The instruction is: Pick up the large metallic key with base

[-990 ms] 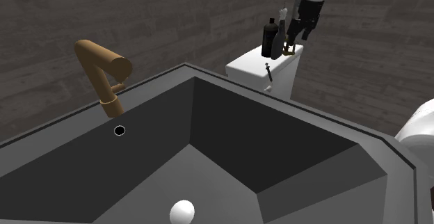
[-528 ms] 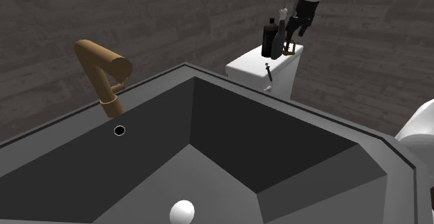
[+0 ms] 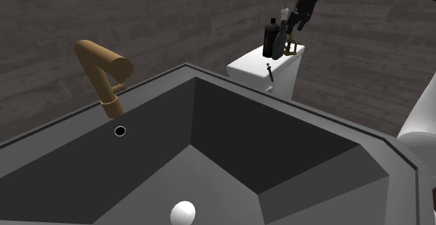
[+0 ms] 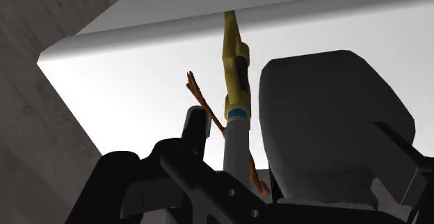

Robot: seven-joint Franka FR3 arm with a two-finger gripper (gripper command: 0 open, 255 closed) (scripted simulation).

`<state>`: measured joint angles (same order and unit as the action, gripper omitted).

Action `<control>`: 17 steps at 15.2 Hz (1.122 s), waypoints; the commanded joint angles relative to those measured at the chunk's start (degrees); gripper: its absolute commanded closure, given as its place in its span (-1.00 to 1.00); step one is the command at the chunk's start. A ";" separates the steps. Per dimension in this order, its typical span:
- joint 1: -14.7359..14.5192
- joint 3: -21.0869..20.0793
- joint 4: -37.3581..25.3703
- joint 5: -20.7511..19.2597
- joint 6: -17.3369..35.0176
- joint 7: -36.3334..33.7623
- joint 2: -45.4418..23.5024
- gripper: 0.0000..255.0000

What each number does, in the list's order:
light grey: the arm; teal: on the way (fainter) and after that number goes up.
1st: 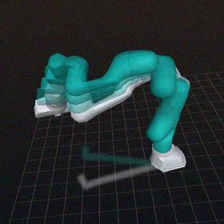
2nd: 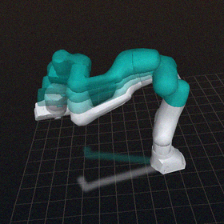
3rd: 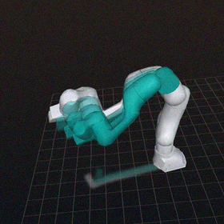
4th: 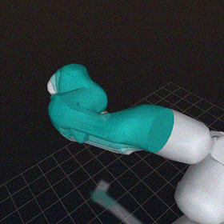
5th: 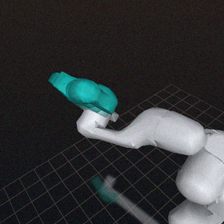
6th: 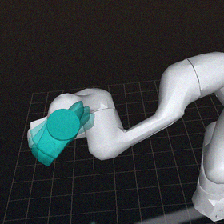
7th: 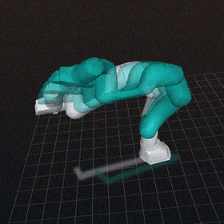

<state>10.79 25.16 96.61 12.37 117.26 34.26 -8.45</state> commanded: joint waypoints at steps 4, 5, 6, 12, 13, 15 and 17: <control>1.20 1.01 -2.84 3.50 1.24 3.22 -5.37 -1.00; 0.95 1.24 -2.20 3.72 1.94 3.43 -5.50 -1.00; 1.02 1.09 -1.56 3.82 2.65 3.58 -5.59 -1.00; 1.49 2.06 0.31 4.26 3.30 5.51 -4.69 1.00; 1.21 2.30 3.23 3.12 3.98 5.50 -2.11 1.00; 1.42 2.41 2.75 3.23 3.63 5.75 -2.25 1.00; 1.27 2.60 5.11 2.52 4.36 5.87 -0.42 1.00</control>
<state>11.08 27.96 100.41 15.04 123.70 40.11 -8.94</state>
